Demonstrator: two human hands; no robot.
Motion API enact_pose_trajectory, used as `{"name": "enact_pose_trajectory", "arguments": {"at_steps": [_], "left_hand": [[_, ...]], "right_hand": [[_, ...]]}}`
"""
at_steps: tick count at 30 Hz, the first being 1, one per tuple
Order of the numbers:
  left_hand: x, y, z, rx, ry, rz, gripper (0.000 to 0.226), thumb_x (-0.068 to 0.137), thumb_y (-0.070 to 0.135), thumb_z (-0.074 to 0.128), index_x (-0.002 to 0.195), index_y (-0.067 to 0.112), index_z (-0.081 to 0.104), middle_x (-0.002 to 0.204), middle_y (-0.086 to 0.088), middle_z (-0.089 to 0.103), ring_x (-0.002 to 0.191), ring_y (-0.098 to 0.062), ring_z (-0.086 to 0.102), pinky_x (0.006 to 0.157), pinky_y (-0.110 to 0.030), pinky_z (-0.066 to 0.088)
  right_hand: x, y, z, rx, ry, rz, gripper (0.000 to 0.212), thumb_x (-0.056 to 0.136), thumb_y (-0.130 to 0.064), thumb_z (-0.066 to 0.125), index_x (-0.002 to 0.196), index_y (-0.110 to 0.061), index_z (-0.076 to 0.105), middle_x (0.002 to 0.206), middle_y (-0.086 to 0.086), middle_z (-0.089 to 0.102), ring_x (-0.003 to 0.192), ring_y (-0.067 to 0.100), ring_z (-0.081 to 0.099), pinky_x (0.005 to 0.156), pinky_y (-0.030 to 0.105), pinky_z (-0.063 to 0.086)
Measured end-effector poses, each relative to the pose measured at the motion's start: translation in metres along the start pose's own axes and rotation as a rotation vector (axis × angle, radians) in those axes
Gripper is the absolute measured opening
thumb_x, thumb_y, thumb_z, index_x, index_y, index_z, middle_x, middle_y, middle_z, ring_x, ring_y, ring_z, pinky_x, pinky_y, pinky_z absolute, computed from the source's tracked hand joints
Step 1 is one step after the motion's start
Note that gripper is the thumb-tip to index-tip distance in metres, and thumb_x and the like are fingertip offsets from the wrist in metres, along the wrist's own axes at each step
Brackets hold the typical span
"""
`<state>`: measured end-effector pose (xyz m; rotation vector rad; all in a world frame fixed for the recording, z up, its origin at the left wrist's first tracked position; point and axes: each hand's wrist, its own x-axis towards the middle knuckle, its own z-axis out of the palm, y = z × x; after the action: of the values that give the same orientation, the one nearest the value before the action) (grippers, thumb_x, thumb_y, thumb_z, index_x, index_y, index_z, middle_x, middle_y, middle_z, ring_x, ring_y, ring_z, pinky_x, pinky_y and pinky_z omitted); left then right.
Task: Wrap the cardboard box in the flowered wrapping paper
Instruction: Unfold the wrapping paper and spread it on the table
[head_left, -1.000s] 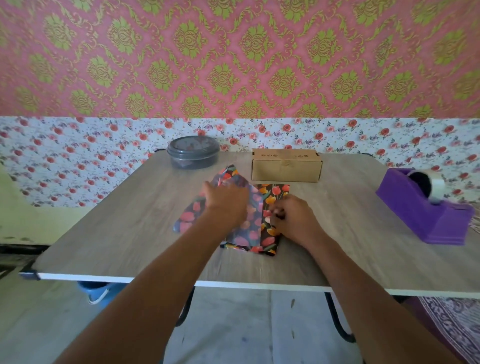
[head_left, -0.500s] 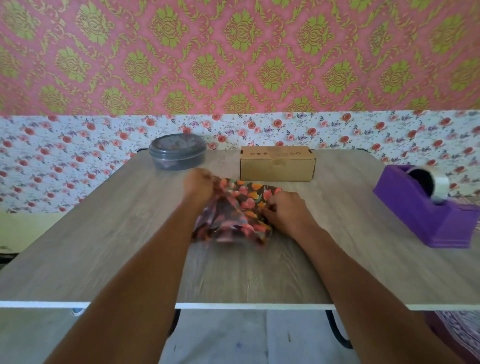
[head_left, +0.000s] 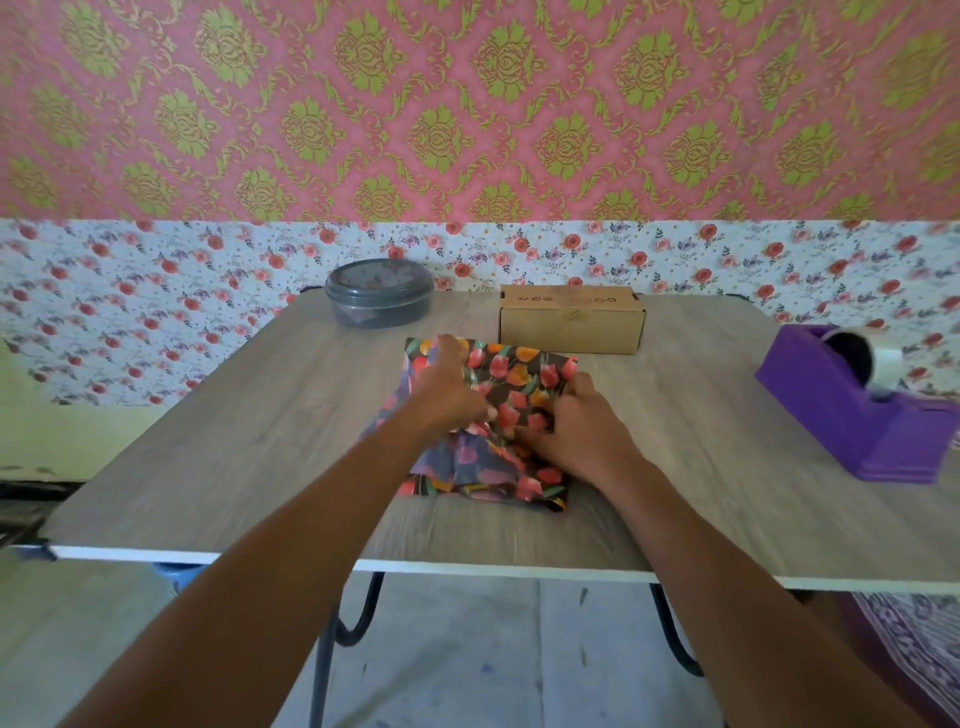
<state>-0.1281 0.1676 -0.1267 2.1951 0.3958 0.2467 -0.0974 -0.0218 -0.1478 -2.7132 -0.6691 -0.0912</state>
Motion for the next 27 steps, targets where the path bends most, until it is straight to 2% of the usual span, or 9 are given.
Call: {"name": "enact_pose_trajectory", "arguments": {"at_steps": [4, 8, 11, 14, 17, 19, 22, 25, 27], "left_hand": [[0.001, -0.019, -0.034, -0.085, 0.138, 0.012, 0.052, 0.075, -0.008, 0.076, 0.111, 0.019, 0.051, 0.103, -0.011, 0.061, 0.077, -0.020, 0.063, 0.056, -0.033, 0.059], [-0.007, -0.031, -0.043, -0.016, 0.114, 0.160, 0.045, 0.078, 0.000, 0.080, 0.107, 0.021, 0.053, 0.096, -0.007, 0.066, 0.084, -0.022, 0.066, 0.061, -0.032, 0.058], [-0.015, -0.040, -0.041, 0.136, 0.126, 0.289, 0.037, 0.086, -0.002, 0.070, 0.096, 0.026, 0.048, 0.079, -0.003, 0.064, 0.069, -0.017, 0.062, 0.052, -0.018, 0.048], [-0.025, -0.046, -0.038, 0.199, 0.185, 0.339, 0.035, 0.087, -0.004, 0.066, 0.085, 0.019, 0.040, 0.069, 0.002, 0.052, 0.060, -0.009, 0.050, 0.050, -0.019, 0.038], [-0.028, -0.050, -0.038, 0.159, 0.272, 0.307, 0.039, 0.085, -0.008, 0.067, 0.074, 0.019, 0.041, 0.069, 0.000, 0.052, 0.059, -0.002, 0.050, 0.050, -0.014, 0.038], [-0.029, -0.049, -0.040, 0.091, 0.289, 0.247, 0.038, 0.083, -0.008, 0.068, 0.073, 0.020, 0.046, 0.072, 0.000, 0.058, 0.069, -0.013, 0.055, 0.055, -0.017, 0.041], [-0.032, -0.041, -0.043, -0.081, 0.221, 0.029, 0.016, 0.090, 0.011, 0.069, 0.094, 0.014, 0.053, 0.091, -0.012, 0.067, 0.076, -0.017, 0.065, 0.059, -0.030, 0.052], [-0.041, -0.028, -0.051, -0.183, 0.031, -0.072, 0.051, 0.094, 0.047, 0.066, 0.112, 0.003, 0.048, 0.079, -0.018, 0.070, 0.048, -0.007, 0.065, 0.040, -0.020, 0.046], [-0.051, -0.021, -0.058, -0.268, -0.153, -0.106, 0.073, 0.079, 0.060, 0.076, 0.115, 0.001, 0.053, 0.072, -0.009, 0.073, 0.062, -0.017, 0.071, 0.046, -0.023, 0.053]], "right_hand": [[-0.010, 0.001, 0.006, -0.037, 0.057, 0.010, 0.072, 0.090, -0.073, 0.052, 0.132, -0.016, 0.062, 0.129, 0.012, 0.041, 0.112, 0.029, 0.054, 0.097, 0.045, 0.052], [-0.010, -0.001, 0.004, -0.063, 0.032, 0.011, 0.075, 0.089, -0.076, 0.048, 0.133, -0.017, 0.062, 0.128, 0.010, 0.041, 0.111, 0.027, 0.053, 0.097, 0.044, 0.052], [-0.009, 0.000, 0.001, -0.106, 0.001, -0.003, 0.072, 0.091, -0.075, 0.047, 0.135, -0.019, 0.060, 0.129, 0.010, 0.040, 0.114, 0.027, 0.051, 0.099, 0.045, 0.050], [-0.012, 0.002, 0.000, -0.140, -0.019, -0.006, 0.069, 0.093, -0.073, 0.046, 0.136, -0.020, 0.058, 0.132, 0.009, 0.039, 0.117, 0.027, 0.048, 0.101, 0.046, 0.048], [-0.014, 0.004, -0.001, -0.131, -0.040, 0.001, 0.065, 0.096, -0.069, 0.046, 0.138, -0.022, 0.056, 0.137, 0.007, 0.039, 0.124, 0.029, 0.045, 0.105, 0.048, 0.044], [-0.015, 0.002, -0.001, -0.130, -0.046, 0.001, 0.062, 0.097, -0.067, 0.046, 0.141, -0.024, 0.055, 0.140, 0.007, 0.040, 0.127, 0.030, 0.042, 0.106, 0.049, 0.042], [-0.016, 0.002, -0.001, -0.133, -0.061, 0.000, 0.057, 0.100, -0.064, 0.044, 0.142, -0.027, 0.054, 0.138, 0.006, 0.043, 0.128, 0.031, 0.040, 0.105, 0.050, 0.040], [-0.017, 0.003, -0.001, -0.099, -0.077, 0.011, 0.049, 0.104, -0.056, 0.040, 0.143, -0.029, 0.053, 0.139, 0.008, 0.045, 0.130, 0.033, 0.039, 0.106, 0.052, 0.039], [-0.020, 0.002, -0.001, -0.084, -0.082, 0.032, 0.056, 0.103, -0.062, 0.032, 0.142, -0.029, 0.053, 0.143, 0.007, 0.043, 0.133, 0.033, 0.036, 0.107, 0.053, 0.036]]}}
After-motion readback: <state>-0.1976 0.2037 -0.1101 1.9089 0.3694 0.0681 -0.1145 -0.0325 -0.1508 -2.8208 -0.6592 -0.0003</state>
